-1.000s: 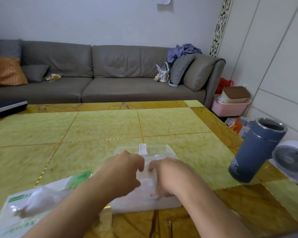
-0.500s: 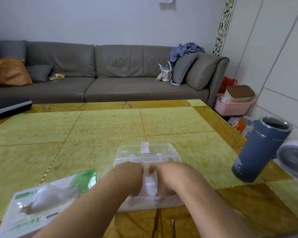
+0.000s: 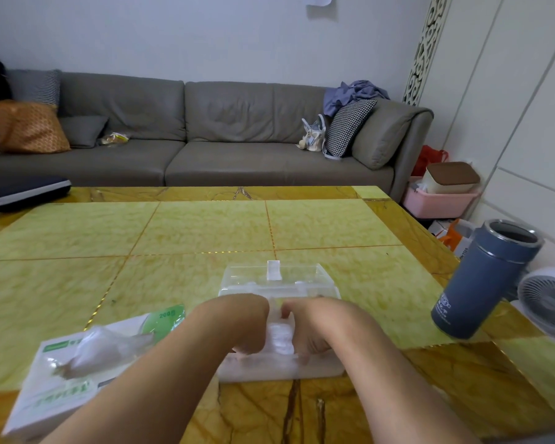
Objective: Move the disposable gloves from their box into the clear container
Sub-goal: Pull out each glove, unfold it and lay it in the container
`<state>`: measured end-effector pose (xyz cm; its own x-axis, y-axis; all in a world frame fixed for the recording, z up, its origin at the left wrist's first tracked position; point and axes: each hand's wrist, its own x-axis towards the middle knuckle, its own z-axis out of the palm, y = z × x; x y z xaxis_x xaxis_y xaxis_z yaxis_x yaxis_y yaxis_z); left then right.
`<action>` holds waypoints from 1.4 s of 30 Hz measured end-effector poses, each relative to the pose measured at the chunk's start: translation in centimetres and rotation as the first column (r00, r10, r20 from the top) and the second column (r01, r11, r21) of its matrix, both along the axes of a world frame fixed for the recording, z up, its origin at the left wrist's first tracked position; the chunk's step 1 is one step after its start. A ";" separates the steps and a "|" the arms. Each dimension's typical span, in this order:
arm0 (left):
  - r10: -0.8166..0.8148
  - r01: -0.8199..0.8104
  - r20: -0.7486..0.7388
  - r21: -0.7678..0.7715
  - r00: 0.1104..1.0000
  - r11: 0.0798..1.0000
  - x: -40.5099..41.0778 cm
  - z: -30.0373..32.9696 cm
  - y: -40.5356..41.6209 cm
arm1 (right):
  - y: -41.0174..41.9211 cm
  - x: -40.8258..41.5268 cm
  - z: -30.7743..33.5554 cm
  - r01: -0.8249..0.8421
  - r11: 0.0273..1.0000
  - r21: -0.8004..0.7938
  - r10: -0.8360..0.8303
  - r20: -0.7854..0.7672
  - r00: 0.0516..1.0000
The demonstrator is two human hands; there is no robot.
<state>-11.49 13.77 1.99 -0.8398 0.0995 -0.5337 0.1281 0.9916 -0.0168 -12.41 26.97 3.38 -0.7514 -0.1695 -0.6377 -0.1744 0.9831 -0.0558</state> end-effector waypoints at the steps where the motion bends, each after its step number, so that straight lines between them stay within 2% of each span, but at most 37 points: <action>1: 0.001 -0.001 0.002 0.008 1.000 1.000 0.0 0.2 0.0 | 0.0 -0.1 -0.1 0.013 1.000 -0.017 -0.013 0.007 1.000; 5: -0.018 0.019 -0.023 0.033 1.000 0.999 1.1 1.0 0.0 | 0.2 0.4 -0.2 0.091 0.989 -0.118 -0.090 0.009 0.996; 7: -0.041 0.045 -0.052 0.076 0.998 0.996 2.3 1.7 -0.3 | 0.4 1.1 0.1 0.103 0.978 -0.180 -0.112 -0.042 0.993; 12: 0.089 0.037 -0.268 0.432 0.959 0.901 5.9 3.3 -3.2 | 1.1 3.1 1.4 0.088 0.967 -0.237 -0.149 -0.252 0.956; 16: 0.340 -0.025 -0.462 0.565 0.819 0.825 7.0 3.1 -8.0 | 0.3 4.3 2.2 0.050 0.957 -0.284 -0.175 -0.433 0.884; 20: 0.551 -0.243 -0.531 0.541 0.644 0.805 9.3 2.9 -14.6 | -2.8 5.7 1.6 -0.150 0.929 -0.338 -0.094 -0.608 0.788; 22: 0.593 -0.343 -0.525 0.500 0.610 0.795 10.2 2.1 -16.7 | -5.1 7.0 1.1 -0.336 0.869 -0.364 -0.001 -0.680 0.733; 25: 0.580 -0.403 -0.443 0.434 0.683 0.806 10.8 0.7 -18.2 | -8.8 9.4 -0.1 -0.526 0.766 -0.370 0.193 -0.647 0.737; 27: 0.564 -0.394 -0.404 0.431 0.720 0.812 10.8 0.0 -18.9 | -11.0 10.5 -1.6 -0.574 0.759 -0.308 0.308 -0.606 0.733; 30: 0.564 -0.384 -0.411 0.443 0.717 0.810 10.6 -0.1 -19.3 | -12.7 10.7 -3.4 -0.586 0.776 -0.235 0.371 -0.580 0.725; 34: 0.624 -0.348 -0.469 0.549 0.625 0.760 10.3 0.3 -19.5 | -13.0 10.3 -3.7 -0.585 0.777 -0.232 0.362 -0.595 0.717; 37: 0.661 -0.313 -0.465 0.622 0.589 0.717 10.3 0.7 -19.6 | -13.0 10.4 -3.8 -0.588 0.766 -0.258 0.348 -0.603 0.718; 39: 0.700 -0.312 -0.439 0.672 0.563 0.672 10.4 0.8 -19.8 | -13.0 10.5 -4.1 -0.588 0.763 -0.270 0.339 -0.608 0.718; 42: 0.772 -0.280 -0.362 0.782 0.522 0.556 10.4 0.9 -20.2 | -12.9 10.4 -4.3 -0.589 0.759 -0.276 0.334 -0.612 0.717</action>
